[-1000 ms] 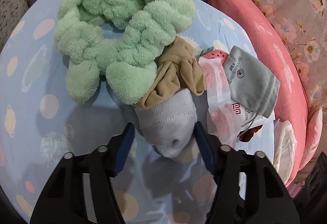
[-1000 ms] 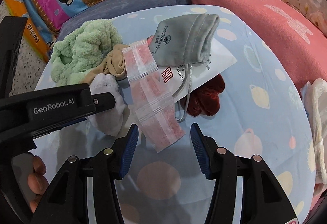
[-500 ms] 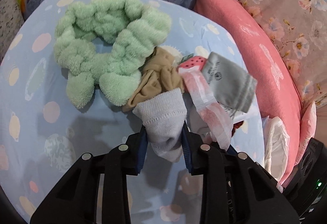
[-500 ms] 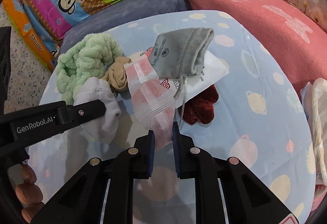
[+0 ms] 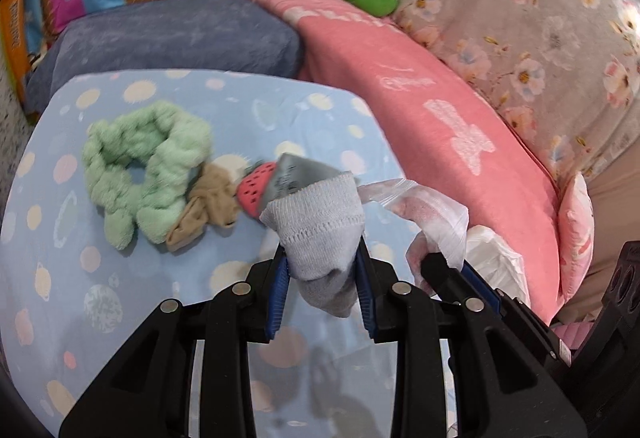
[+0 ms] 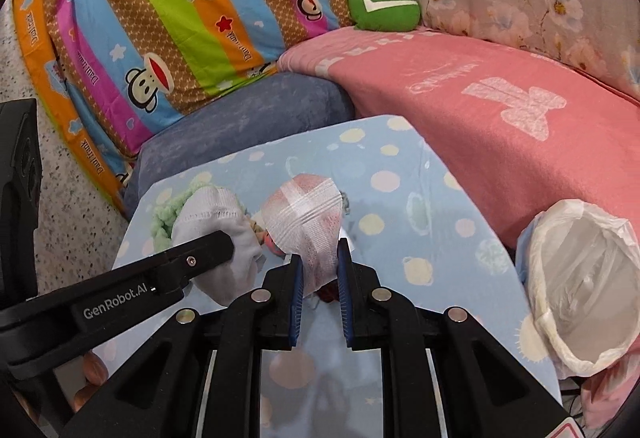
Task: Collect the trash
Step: 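Carry the white sock and pink-white packet to the bin with both grippers and release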
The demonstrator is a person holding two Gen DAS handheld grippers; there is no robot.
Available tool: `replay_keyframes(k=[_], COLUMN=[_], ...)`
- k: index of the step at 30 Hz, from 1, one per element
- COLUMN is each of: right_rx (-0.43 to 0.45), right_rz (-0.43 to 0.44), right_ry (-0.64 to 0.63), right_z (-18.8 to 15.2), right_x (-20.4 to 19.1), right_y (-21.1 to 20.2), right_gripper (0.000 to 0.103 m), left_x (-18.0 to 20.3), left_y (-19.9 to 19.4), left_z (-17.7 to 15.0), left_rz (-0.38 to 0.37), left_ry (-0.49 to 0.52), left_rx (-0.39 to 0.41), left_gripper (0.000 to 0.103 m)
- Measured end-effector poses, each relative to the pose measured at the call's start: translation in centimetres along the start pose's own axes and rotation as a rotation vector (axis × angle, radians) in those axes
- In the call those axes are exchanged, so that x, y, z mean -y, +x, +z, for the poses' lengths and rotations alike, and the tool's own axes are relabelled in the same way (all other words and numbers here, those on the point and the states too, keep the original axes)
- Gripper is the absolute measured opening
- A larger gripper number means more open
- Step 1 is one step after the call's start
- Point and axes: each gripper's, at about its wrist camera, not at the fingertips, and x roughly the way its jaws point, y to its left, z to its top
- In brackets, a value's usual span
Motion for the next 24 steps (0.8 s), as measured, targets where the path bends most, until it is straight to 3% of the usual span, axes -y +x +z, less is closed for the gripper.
replay_keyframes(k=[14, 24], right_rx=[0.117, 0.148], right_rz=[-0.142, -0.239], right_ry=[0.151, 0.276], right_z=[1.3, 0.0], right_x=[11.5, 19.5], right_y=[-7.0, -9.6], right_gripper=[0.015, 0.015], left_x=[13.0, 21.2], left_y=[1.0, 3.4], left_z=[-0.9, -2.7], left_rz=[-0.107, -0.211], left_ry=[0.205, 0.344], left_rx=[-0.008, -0.062], left_gripper=[0.029, 0.029])
